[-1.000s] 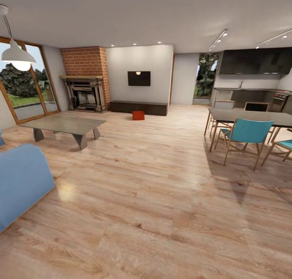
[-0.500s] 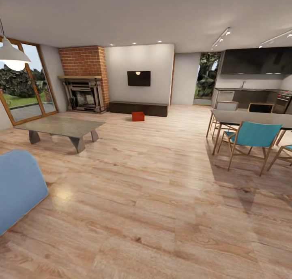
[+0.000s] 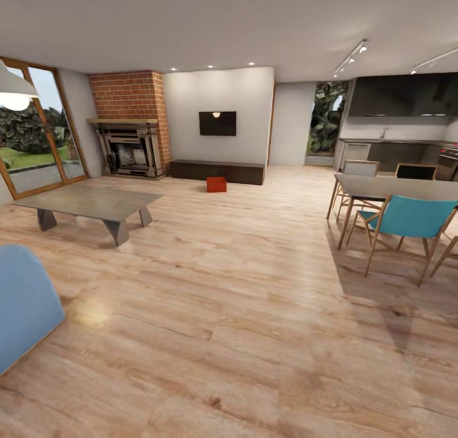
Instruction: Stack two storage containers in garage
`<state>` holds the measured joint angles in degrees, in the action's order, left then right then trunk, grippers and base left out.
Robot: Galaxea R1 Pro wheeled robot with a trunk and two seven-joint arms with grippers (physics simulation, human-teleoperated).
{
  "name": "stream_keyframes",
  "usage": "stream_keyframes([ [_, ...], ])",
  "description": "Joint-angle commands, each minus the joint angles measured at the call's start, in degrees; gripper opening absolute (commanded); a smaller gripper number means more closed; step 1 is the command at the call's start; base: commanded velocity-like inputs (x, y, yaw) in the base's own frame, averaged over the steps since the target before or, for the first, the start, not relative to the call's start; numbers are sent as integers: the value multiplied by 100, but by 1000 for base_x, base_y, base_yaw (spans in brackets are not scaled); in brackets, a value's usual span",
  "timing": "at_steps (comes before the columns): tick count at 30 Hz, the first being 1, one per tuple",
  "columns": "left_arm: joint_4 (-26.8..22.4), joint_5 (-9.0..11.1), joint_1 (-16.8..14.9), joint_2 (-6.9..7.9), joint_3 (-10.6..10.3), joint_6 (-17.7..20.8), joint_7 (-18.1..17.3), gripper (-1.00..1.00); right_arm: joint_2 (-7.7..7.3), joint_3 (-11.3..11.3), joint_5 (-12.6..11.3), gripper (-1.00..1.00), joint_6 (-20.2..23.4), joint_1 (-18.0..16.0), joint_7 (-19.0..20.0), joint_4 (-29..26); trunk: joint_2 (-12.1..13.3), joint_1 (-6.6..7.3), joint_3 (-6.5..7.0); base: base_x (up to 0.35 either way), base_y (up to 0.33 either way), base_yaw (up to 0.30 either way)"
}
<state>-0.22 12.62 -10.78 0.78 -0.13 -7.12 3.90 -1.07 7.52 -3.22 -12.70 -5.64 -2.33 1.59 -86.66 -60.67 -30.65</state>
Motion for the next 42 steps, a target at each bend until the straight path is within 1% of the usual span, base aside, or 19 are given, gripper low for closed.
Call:
stream_keyframes([
  [1,4,32,-3,0,-5,-17,6,100,1,48,-34,100,-31,-7,-13,17,-2,-3,-6,322,0,0],
  [42,4,39,-3,1,-5,-17,6,100,1,48,-37,100,-31,-7,-13,17,-2,-3,-6,322,0,0],
])
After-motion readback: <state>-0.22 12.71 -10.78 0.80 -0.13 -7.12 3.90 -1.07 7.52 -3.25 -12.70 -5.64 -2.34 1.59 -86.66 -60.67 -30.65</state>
